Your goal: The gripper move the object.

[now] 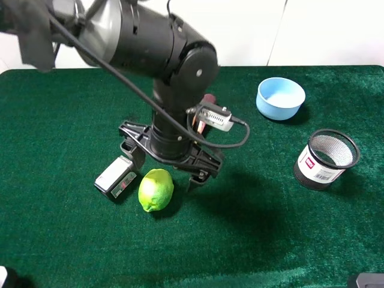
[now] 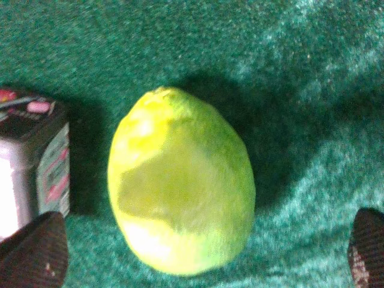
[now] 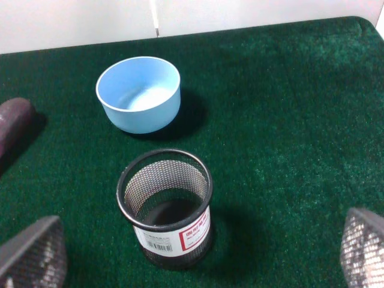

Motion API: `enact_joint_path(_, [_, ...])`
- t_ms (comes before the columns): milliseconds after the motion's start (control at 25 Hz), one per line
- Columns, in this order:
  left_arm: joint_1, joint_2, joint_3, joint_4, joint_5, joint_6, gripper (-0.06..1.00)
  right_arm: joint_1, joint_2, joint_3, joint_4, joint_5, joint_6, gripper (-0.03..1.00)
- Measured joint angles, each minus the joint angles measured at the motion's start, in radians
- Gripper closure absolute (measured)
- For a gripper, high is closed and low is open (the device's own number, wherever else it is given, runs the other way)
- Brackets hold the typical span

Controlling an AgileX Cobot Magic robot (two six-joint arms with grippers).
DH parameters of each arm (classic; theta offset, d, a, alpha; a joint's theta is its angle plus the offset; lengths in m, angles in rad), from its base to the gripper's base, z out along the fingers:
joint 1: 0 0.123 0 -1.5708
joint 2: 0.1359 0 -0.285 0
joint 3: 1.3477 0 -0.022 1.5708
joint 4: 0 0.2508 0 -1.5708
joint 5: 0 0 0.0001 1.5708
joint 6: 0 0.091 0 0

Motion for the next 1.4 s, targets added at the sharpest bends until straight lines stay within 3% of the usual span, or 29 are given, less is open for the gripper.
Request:
enact_joint_path(120, [0.000,-0.007,-0.045,0.001,0.066,0.012,0.00,0.000,0.000,0.000,0.000,0.000,0.000,0.27])
enact_joint_path(560, [0.000,-0.232,-0.055,0.100,0.126,0.026,-0.05,0.000,0.000,0.000,0.000,0.000,0.000,0.27])
enact_joint_path(760, [0.000,-0.348,-0.055,0.175,0.127,0.029,-0.05,0.000,0.000,0.000,0.000,0.000,0.000,0.27])
enact_joint_path(1080, [0.000,-0.555,-0.055,0.228,0.130,0.042,-0.05,0.000,0.000,0.000,0.000,0.000,0.000,0.27])
enact_joint_path(1400, [0.000,-0.740,-0.055,0.204,0.133,0.125,-0.05,0.000,0.000,0.000,0.000,0.000,0.000,0.27])
